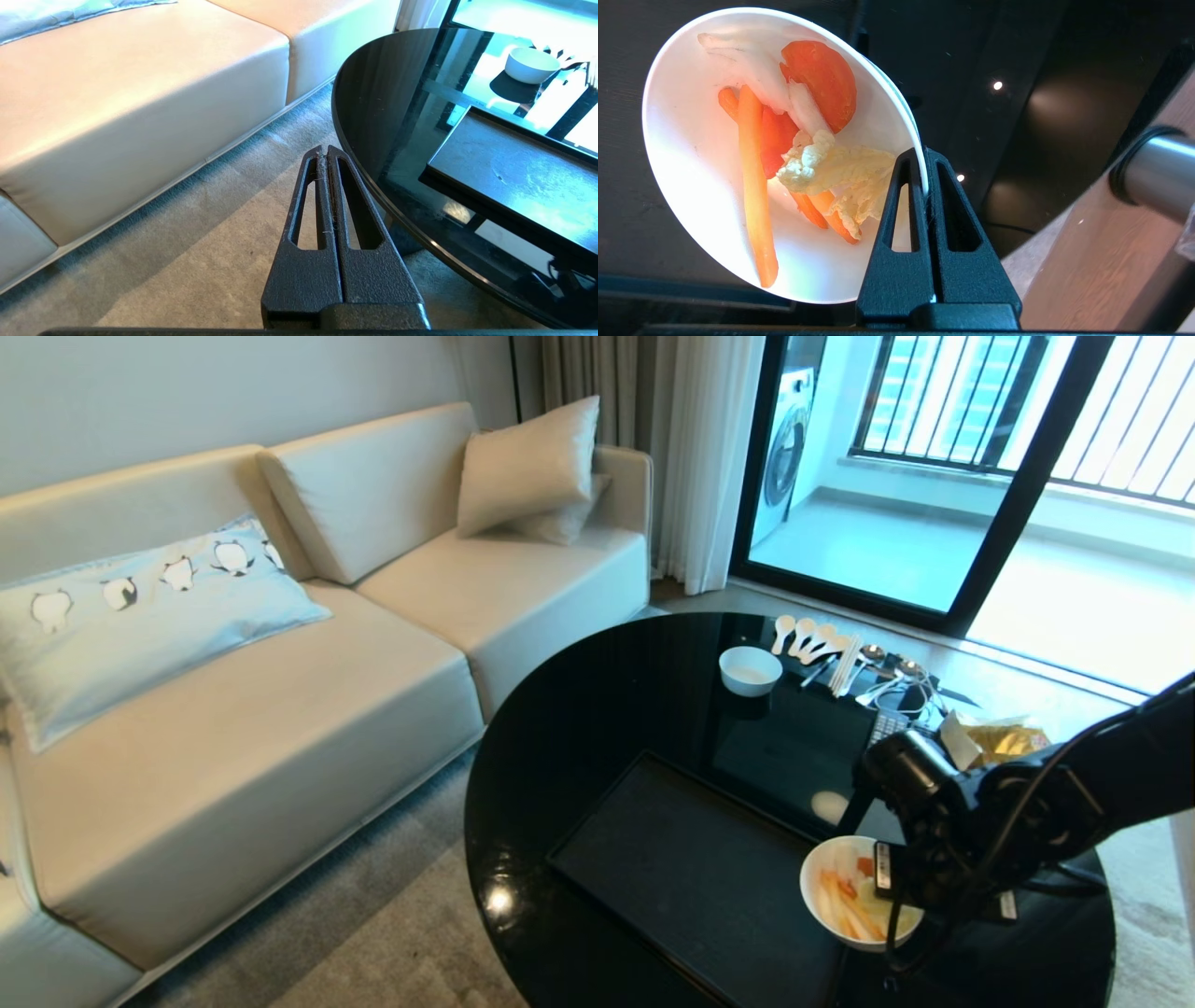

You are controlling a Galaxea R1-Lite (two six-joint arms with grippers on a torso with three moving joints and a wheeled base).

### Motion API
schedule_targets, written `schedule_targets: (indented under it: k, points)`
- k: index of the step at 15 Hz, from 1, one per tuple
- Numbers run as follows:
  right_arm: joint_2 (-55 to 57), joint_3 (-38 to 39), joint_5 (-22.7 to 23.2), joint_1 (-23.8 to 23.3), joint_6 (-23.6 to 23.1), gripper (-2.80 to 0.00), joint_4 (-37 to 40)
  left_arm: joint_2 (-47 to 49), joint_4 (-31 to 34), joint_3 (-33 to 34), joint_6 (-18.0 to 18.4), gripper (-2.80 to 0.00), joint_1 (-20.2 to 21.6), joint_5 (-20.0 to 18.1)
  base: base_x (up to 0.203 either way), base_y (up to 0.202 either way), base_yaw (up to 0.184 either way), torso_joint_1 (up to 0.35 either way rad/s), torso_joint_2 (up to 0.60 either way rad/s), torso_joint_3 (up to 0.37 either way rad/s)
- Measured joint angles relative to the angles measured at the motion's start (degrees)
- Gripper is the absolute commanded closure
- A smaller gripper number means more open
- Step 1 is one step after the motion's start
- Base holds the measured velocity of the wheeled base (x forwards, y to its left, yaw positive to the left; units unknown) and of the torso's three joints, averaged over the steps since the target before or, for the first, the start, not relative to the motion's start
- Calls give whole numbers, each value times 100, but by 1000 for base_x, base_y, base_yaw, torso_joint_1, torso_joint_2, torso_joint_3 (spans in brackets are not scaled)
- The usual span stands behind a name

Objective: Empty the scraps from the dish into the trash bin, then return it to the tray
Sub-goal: Move the bowl over the trash can

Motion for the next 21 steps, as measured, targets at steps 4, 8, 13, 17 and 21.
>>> schedule_targets:
  k: [4, 8, 13, 17, 21]
  points:
    - [-813, 389, 442, -551, 27, 0, 369, 0, 0, 0, -1, 0, 0, -1, 0, 0, 0, 0, 0, 0]
    - [-1839, 1053, 790, -824, 27, 0, 660, 0, 0, 0, -2, 0, 0, -1, 0, 0, 0, 0, 0, 0]
    - [-2845, 1778, 1061, -863, 30, 0, 837, 0, 0, 0, 0, 0, 0, 0, 0, 0, 0, 0, 0, 0]
    - [-3312, 2101, 1075, -863, 20, 0, 848, 0, 0, 0, 0, 0, 0, 0, 0, 0, 0, 0, 0, 0]
    - [-3568, 2420, 1064, -863, 1, 0, 818, 0, 0, 0, -2, 0, 0, 0, 0, 0, 0, 0, 0, 0]
